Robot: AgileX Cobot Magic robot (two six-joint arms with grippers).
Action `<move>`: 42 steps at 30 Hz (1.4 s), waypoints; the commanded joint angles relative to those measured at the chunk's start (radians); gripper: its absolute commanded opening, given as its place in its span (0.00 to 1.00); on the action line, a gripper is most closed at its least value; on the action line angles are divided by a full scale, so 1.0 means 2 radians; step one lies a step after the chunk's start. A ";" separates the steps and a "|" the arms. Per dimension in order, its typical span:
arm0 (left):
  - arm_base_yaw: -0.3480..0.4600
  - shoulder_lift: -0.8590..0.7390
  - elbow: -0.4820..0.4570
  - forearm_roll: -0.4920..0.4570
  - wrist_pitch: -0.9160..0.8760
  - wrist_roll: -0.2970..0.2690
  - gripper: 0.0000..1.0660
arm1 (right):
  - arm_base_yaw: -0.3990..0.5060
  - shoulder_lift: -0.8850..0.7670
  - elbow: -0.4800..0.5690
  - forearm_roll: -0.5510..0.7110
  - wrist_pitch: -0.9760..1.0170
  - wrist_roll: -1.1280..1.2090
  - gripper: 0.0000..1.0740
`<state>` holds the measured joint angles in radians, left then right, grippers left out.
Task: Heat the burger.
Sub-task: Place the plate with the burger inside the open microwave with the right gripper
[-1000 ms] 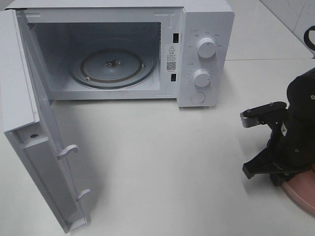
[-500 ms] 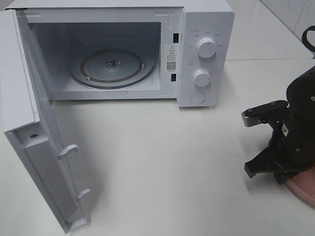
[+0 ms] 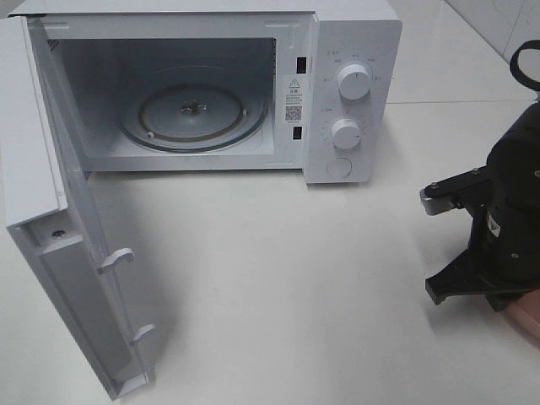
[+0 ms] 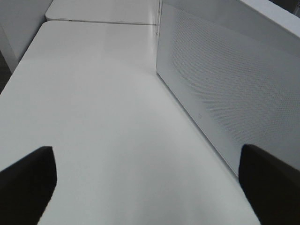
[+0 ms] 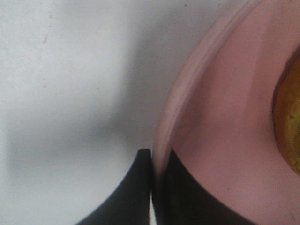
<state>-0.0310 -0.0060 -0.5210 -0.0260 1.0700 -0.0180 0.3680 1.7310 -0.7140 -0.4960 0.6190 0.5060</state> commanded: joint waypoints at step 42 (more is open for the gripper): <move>0.002 -0.001 0.001 -0.001 -0.001 0.000 0.92 | 0.211 -0.127 0.001 -0.059 0.143 0.046 0.00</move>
<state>-0.0310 -0.0060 -0.5210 -0.0260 1.0700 -0.0180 0.7690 1.4920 -0.7130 -0.5700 0.8590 0.6000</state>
